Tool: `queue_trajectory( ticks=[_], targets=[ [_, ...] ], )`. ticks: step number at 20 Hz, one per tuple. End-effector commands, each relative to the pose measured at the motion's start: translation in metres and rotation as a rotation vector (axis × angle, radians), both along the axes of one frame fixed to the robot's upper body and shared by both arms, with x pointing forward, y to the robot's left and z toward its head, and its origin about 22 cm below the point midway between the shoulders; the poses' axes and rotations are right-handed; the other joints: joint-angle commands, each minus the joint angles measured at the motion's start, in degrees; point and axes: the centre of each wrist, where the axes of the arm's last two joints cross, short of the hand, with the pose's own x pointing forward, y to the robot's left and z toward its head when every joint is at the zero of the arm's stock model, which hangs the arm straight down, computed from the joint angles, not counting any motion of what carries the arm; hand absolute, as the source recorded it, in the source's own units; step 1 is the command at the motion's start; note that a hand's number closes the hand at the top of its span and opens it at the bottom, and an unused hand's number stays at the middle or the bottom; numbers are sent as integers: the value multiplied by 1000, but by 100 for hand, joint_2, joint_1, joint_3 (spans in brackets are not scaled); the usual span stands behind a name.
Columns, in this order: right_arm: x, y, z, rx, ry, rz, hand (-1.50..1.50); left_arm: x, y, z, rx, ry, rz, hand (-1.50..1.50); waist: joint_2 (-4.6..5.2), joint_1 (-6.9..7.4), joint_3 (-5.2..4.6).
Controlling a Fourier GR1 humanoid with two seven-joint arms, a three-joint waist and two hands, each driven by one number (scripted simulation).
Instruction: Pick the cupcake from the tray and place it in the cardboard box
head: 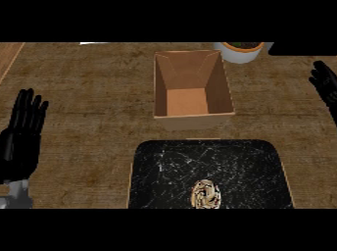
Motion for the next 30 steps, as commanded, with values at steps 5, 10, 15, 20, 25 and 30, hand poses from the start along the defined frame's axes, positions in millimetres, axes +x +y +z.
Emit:
queue_trajectory(
  ticks=[5, 10, 15, 20, 25, 30],
  targets=[
    [-40, -9, -36, 344, -84, -179, 150, 6, -4, 20, 40, 110, 2, 0, -152, -213, -22],
    [-84, 16, -108, 35, -2, -279, -150, 17, -13, 21, 13, 182, -48, 0, -111, -140, -28],
    [-96, 2, -65, -107, -163, -64, -150, 11, -21, 20, 10, 199, -47, 0, -126, -126, -37],
    [-97, -7, -12, -381, -13, 110, -150, 11, -43, 29, 4, 193, -53, 0, -137, -139, -46],
    [-105, 16, 21, -535, 221, 340, -150, 10, -33, 12, 3, 208, -52, 0, -128, -132, -64],
    [-111, 51, 61, -482, 275, 366, -150, 14, -46, 28, 8, 206, -57, 0, -121, -82, -40]
  ],
)
